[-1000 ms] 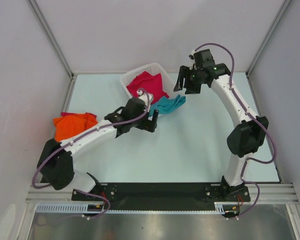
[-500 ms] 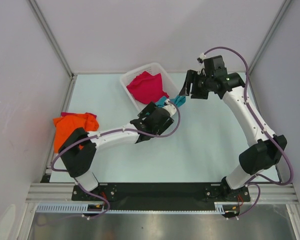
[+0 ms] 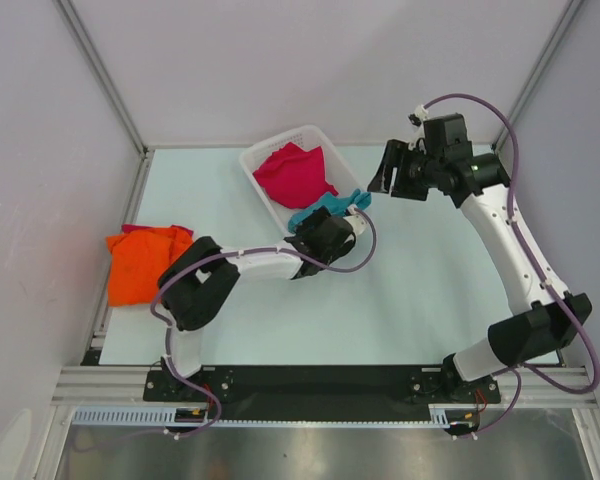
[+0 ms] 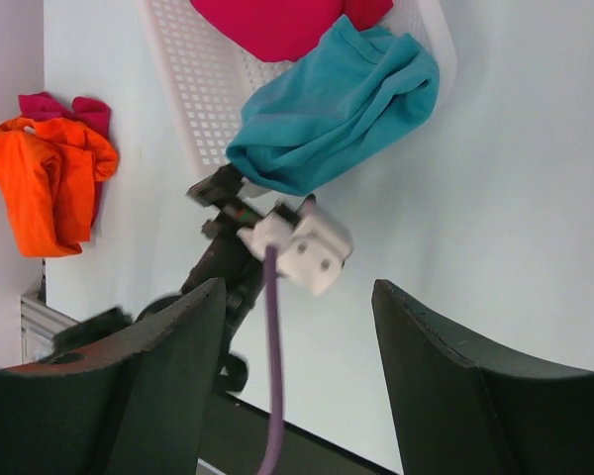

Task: Fold and stack the t-shirts
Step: Grab crumpled tshirt from bin with the left arm

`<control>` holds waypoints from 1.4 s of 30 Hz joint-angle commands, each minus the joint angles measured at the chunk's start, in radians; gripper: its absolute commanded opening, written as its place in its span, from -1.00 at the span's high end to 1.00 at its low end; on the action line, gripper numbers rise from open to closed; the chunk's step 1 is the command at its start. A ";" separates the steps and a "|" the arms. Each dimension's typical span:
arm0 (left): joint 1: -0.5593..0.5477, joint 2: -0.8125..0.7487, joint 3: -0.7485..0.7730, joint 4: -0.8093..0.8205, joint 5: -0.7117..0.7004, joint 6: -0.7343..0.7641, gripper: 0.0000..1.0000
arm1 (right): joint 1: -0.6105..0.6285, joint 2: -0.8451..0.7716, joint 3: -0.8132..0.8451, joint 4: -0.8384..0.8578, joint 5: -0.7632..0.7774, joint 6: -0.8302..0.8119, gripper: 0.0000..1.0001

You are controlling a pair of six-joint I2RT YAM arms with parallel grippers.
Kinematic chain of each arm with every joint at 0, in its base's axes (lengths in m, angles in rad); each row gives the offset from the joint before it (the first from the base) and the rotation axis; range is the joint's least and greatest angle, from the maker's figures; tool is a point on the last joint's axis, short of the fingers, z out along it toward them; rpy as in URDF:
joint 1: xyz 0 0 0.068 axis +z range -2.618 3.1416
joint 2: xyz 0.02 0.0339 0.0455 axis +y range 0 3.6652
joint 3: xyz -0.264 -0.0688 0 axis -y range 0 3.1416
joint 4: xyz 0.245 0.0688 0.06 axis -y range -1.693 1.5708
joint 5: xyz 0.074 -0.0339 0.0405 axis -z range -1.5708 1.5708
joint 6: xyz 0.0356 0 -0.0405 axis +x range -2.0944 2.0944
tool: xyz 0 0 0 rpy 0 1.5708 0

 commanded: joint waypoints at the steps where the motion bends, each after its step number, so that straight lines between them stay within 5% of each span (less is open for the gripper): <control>1: 0.037 0.047 0.104 -0.050 0.037 0.002 -0.61 | -0.010 -0.106 -0.024 -0.013 0.019 -0.003 -0.33; 7: 0.086 0.074 0.187 -0.165 0.059 -0.088 0.08 | -0.013 -0.166 -0.051 -0.019 0.017 0.011 -0.33; 10: 0.110 0.085 0.227 -0.262 0.065 -0.150 0.89 | -0.012 -0.178 -0.062 -0.016 0.009 0.017 -0.32; 11: 0.118 0.085 0.228 -0.295 0.059 -0.186 1.00 | -0.013 -0.178 -0.064 -0.016 0.006 0.017 -0.32; 29: 0.449 -0.148 0.138 -0.625 -0.039 -0.674 1.00 | 0.001 -0.243 -0.142 0.027 -0.055 0.043 -0.28; 42: 0.627 -0.131 0.155 -0.627 0.036 -0.693 1.00 | 0.016 -0.279 -0.163 0.004 -0.038 0.037 -0.27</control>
